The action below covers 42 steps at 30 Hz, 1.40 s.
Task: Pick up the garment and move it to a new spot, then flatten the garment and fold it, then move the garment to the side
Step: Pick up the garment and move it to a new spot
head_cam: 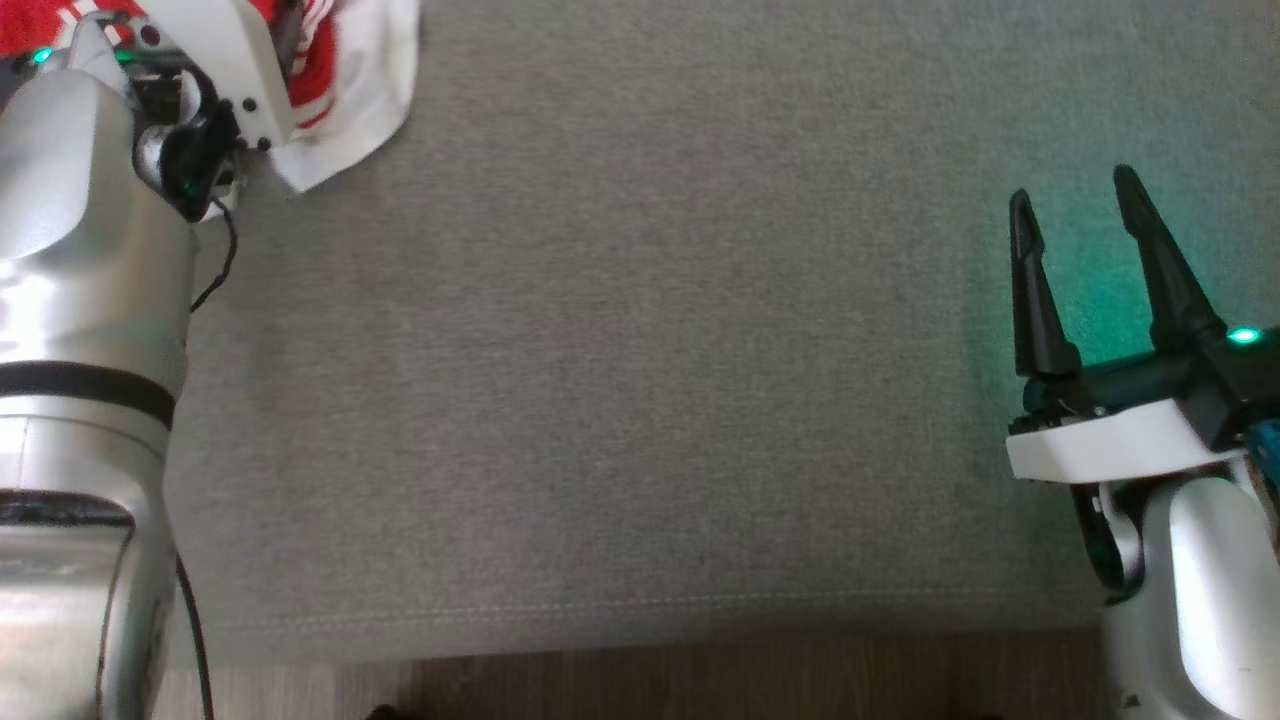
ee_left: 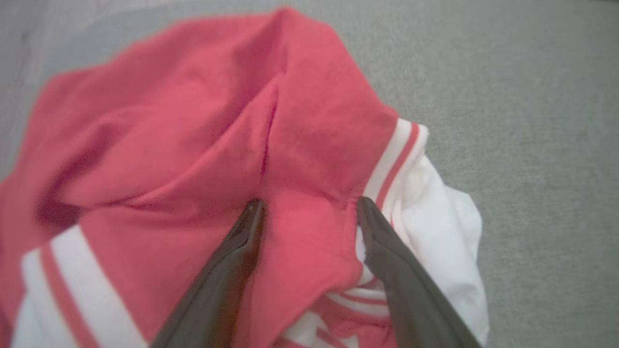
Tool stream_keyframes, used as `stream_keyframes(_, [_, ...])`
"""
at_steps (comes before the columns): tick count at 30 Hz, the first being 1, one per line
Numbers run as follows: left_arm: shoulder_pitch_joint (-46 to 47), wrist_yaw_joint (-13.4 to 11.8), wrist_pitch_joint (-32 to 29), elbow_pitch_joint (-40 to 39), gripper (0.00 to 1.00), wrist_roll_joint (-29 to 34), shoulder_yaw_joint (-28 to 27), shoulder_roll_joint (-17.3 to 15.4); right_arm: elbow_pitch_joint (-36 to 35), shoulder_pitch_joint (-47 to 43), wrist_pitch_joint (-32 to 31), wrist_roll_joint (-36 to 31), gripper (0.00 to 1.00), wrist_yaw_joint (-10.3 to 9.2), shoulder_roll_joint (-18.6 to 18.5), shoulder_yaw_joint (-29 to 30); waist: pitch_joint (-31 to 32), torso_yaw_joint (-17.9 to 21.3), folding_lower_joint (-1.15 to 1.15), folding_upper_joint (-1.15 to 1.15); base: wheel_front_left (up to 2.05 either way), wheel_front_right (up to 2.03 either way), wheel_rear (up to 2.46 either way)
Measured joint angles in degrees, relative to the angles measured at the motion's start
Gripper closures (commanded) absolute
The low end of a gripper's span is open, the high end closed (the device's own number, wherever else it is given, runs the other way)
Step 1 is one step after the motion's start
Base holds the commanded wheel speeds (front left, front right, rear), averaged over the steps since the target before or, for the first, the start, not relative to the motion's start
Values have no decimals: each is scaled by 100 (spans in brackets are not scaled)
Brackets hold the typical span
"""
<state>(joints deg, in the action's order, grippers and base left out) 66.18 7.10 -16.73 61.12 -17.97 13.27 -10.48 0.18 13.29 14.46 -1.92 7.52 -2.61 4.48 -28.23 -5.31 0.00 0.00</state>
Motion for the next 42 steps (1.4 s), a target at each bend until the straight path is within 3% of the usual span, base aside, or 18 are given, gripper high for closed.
stream_keyframes(7, [285,-4,12,519,0,-3,16,-119,-59,69,0,7,0,0,-10,-129,-298,244,0,0,0,0,0])
stream_keyframes(8, [305,-4,52,570,90,-32,18,-132,-58,81,0,8,0,0,-10,-141,-315,264,0,0,0,0,0])
stream_keyframes(9, [313,-3,209,616,100,-111,15,-133,-57,142,0,43,0,0,-10,-148,-312,280,0,0,0,0,0])
stream_keyframes(19, [-53,2,2443,131,100,-294,77,107,49,77,0,274,0,0,-12,-250,239,207,0,0,0,0,0])
stream_keyframes(24, [-186,3,2958,-633,100,-358,354,227,51,-163,0,377,0,-1,-12,-211,681,176,0,0,0,0,0])
stream_keyframes(31, [-708,3,2891,-1841,100,-702,835,411,-137,-256,0,627,0,0,-10,-215,1205,330,0,0,0,0,0])
stream_keyframes(38, [-1430,-14,2182,-2988,100,-1133,1213,664,-499,-544,0,734,0,-1,-10,-177,1458,952,0,0,0,0,0])
stream_keyframes(42, [-1754,-263,1762,-3433,100,-1329,1517,811,-639,-593,1,826,0,-1,-8,-127,1470,1364,0,0,0,0,0])
